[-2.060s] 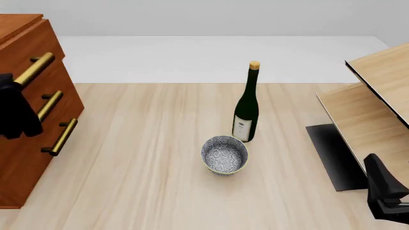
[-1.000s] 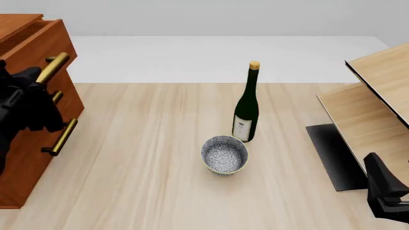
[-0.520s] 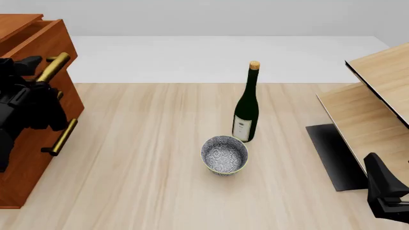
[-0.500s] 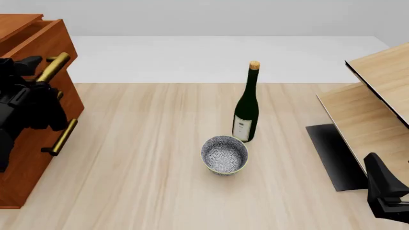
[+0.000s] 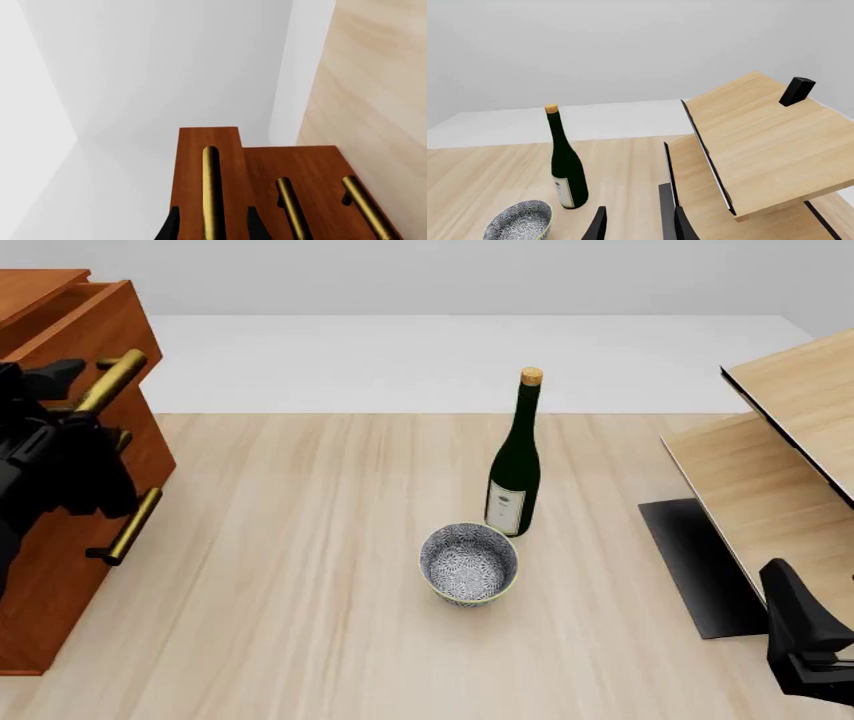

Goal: Close the bottom drawer of the cabinet and open the top drawer.

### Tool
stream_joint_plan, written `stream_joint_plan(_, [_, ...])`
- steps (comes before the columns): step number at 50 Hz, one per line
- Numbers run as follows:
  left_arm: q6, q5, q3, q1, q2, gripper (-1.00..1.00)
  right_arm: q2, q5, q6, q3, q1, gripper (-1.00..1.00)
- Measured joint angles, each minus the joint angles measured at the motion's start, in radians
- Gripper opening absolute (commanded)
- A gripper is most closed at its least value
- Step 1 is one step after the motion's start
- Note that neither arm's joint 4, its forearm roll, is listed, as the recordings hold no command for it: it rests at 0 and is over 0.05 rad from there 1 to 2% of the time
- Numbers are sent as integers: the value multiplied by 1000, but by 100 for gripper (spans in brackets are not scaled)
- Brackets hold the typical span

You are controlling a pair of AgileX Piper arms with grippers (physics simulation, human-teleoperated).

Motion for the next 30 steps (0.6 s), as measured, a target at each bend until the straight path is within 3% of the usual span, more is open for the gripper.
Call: stream_joint_plan(30, [-47,46,-28,-45,-1,100,13,-10,10,-1,-5,100])
